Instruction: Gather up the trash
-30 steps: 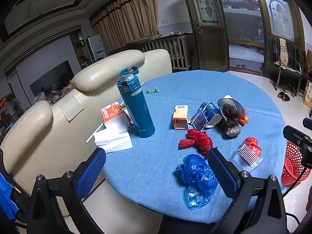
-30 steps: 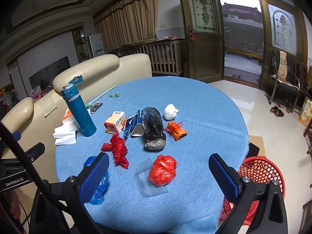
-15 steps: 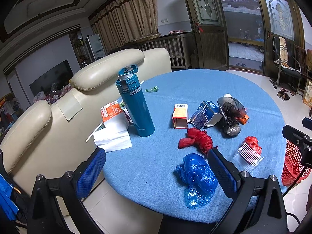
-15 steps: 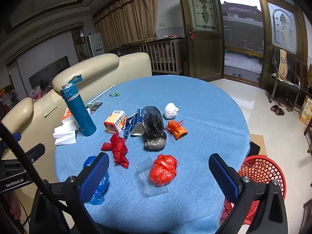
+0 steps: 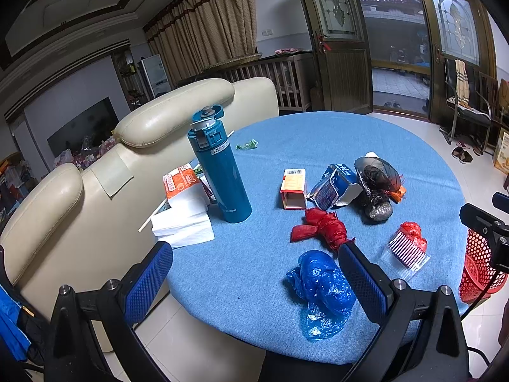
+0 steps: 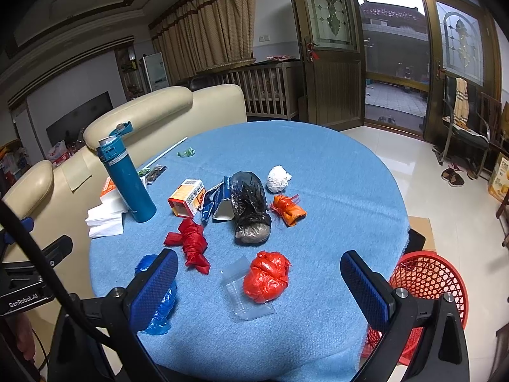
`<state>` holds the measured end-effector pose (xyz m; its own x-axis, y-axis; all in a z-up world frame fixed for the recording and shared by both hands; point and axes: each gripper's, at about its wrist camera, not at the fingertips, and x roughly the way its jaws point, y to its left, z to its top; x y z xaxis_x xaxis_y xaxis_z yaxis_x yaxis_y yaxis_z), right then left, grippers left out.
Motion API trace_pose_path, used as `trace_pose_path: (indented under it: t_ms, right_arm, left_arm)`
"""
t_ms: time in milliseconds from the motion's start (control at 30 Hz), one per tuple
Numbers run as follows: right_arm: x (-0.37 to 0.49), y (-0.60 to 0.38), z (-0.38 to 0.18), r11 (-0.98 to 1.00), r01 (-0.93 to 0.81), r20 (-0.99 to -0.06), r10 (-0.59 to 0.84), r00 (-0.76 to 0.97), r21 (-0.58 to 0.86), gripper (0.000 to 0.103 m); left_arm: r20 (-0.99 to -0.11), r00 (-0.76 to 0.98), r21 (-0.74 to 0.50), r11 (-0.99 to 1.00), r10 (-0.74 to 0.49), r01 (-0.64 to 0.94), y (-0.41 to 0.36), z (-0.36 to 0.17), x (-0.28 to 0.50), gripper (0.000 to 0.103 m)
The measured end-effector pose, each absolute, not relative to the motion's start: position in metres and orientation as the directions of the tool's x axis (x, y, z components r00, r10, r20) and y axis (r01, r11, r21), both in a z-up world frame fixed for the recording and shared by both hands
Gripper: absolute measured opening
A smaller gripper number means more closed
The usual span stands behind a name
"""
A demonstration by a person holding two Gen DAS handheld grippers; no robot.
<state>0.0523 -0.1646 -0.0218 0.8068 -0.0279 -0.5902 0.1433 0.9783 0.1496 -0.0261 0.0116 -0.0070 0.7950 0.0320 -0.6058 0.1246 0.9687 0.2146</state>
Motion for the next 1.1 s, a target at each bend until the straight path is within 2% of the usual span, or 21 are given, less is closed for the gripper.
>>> trace_pose_path:
  t_ms: [333, 600, 767, 967, 1000, 1100]
  right_arm:
    - [0.057, -0.169, -0.034, 0.975, 0.151, -0.604, -0.024, 0.797, 0.162, 0.103]
    - [0.076, -0.185, -0.069, 0.966, 0.163, -0.66, 0.009, 0.751, 0.198, 0.103]
    - [0.104, -0.202, -0.1, 0.944, 0.172, -0.703, 0.08, 0.707, 0.281, 0.103]
    - [0.145, -0.205, -0.131, 0.909, 0.186, -0.776, 0.194, 0.601, 0.372, 0.086]
    - [0.149, -0.204, -0.136, 0.907, 0.194, -0.79, 0.201, 0.579, 0.374, 0.084]
    - [0.157, -0.202, -0.14, 0.888, 0.17, -0.777, 0.263, 0.571, 0.426, 0.08]
  left_arm:
    - [-0.634, 0.773, 0.204, 0.97, 0.029, 0.131, 0.015, -0.017, -0.019, 0.103]
    - [-0.747, 0.662, 0.097, 0.978, -0.052, 0.186, 0.02, -0.062, 0.01, 0.103]
    - [-0.806, 0.576, 0.01, 0.971, -0.134, 0.24, 0.014, -0.094, 0.029, 0.103]
    - [-0.843, 0.492, -0.073, 0.951, -0.219, 0.299, 0.001, -0.118, 0.047, 0.103]
    - [-0.848, 0.477, -0.091, 0.949, -0.232, 0.301, 0.0, -0.122, 0.049, 0.101]
    - [-0.863, 0.432, -0.127, 0.941, -0.261, 0.314, -0.006, -0.136, 0.055, 0.086]
